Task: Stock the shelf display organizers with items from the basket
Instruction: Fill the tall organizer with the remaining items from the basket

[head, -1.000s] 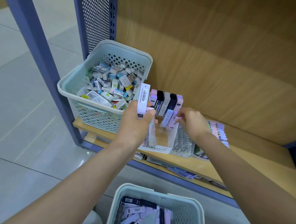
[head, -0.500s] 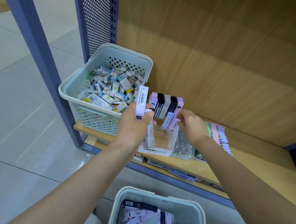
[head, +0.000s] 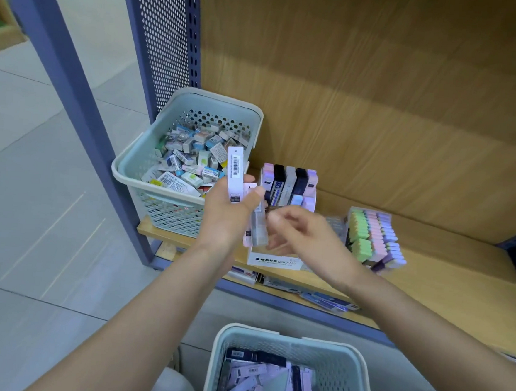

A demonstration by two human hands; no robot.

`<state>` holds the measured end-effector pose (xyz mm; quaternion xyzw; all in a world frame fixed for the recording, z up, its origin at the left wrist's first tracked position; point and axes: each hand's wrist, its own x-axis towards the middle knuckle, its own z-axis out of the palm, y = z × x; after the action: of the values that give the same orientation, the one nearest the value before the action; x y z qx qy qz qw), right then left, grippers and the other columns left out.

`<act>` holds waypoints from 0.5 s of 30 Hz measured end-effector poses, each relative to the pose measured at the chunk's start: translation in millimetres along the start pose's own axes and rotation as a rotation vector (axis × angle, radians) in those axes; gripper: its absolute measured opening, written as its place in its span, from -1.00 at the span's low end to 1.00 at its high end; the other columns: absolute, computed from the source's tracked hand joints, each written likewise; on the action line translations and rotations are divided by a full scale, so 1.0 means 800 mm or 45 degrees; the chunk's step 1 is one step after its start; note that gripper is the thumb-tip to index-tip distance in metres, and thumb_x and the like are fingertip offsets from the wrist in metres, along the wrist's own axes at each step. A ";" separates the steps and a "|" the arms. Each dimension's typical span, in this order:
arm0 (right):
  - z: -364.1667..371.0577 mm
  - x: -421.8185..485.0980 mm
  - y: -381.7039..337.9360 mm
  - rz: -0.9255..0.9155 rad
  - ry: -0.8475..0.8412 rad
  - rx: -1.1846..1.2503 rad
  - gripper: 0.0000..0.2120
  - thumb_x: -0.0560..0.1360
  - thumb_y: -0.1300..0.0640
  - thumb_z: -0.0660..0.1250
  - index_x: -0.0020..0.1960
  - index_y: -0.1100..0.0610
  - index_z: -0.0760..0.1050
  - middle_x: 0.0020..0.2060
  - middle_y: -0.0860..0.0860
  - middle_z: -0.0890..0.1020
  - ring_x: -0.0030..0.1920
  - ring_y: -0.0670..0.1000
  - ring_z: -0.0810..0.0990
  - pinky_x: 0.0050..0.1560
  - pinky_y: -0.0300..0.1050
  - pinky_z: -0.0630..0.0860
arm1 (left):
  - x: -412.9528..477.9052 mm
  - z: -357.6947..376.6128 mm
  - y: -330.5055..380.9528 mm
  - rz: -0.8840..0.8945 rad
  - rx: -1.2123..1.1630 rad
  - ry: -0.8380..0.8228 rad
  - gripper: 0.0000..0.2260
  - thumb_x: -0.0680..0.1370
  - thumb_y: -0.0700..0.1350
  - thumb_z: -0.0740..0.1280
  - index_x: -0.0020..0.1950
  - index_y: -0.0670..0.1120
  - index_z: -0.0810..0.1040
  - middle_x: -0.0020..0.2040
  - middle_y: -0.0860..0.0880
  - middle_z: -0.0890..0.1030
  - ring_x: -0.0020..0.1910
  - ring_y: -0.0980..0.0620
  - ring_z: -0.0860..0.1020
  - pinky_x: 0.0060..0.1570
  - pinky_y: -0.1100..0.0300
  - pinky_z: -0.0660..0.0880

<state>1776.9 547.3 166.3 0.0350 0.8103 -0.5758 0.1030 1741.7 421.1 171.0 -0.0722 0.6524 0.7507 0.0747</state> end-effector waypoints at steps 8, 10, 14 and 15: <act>0.010 -0.038 0.001 0.079 0.129 0.178 -0.94 0.51 0.25 0.33 -0.12 0.14 0.47 -0.35 -0.04 0.56 -0.23 -0.03 0.64 -0.09 -0.15 0.63 | -0.023 0.011 -0.001 0.107 0.037 -0.102 -0.87 0.53 -0.20 0.35 -0.11 0.03 0.48 -0.18 0.05 0.58 -0.16 0.10 0.55 -0.07 0.19 0.49; 0.002 -0.046 0.004 0.105 0.192 0.291 -0.92 0.56 0.21 0.26 -0.09 0.18 0.50 -0.24 0.01 0.60 -0.19 -0.07 0.65 -0.11 -0.23 0.61 | -0.026 0.017 -0.004 0.093 0.055 -0.126 -0.90 0.57 -0.17 0.29 -0.07 0.03 0.49 -0.10 0.01 0.60 -0.06 0.03 0.57 0.01 0.13 0.49; -0.035 -0.060 0.012 0.055 0.378 0.443 -0.89 0.57 0.22 0.24 0.00 0.21 0.53 -0.24 0.06 0.65 -0.23 -0.10 0.66 -0.16 -0.31 0.58 | -0.034 0.031 -0.009 0.089 0.093 -0.202 -0.89 0.61 -0.17 0.21 0.08 -0.02 0.49 -0.05 -0.01 0.59 -0.07 0.01 0.57 -0.02 0.14 0.51; -0.047 -0.062 0.014 0.026 0.438 0.458 -0.90 0.55 0.24 0.25 -0.01 0.22 0.54 -0.27 0.06 0.65 -0.25 -0.10 0.65 -0.17 -0.32 0.58 | -0.035 0.034 -0.010 0.103 0.106 -0.212 -0.87 0.61 -0.18 0.20 0.11 -0.02 0.48 -0.09 0.02 0.59 -0.13 0.10 0.57 -0.11 0.23 0.51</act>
<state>1822.4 589.1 178.3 0.1585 0.7000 -0.6953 -0.0388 1770.5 448.6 173.0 0.0200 0.6768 0.7288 0.1015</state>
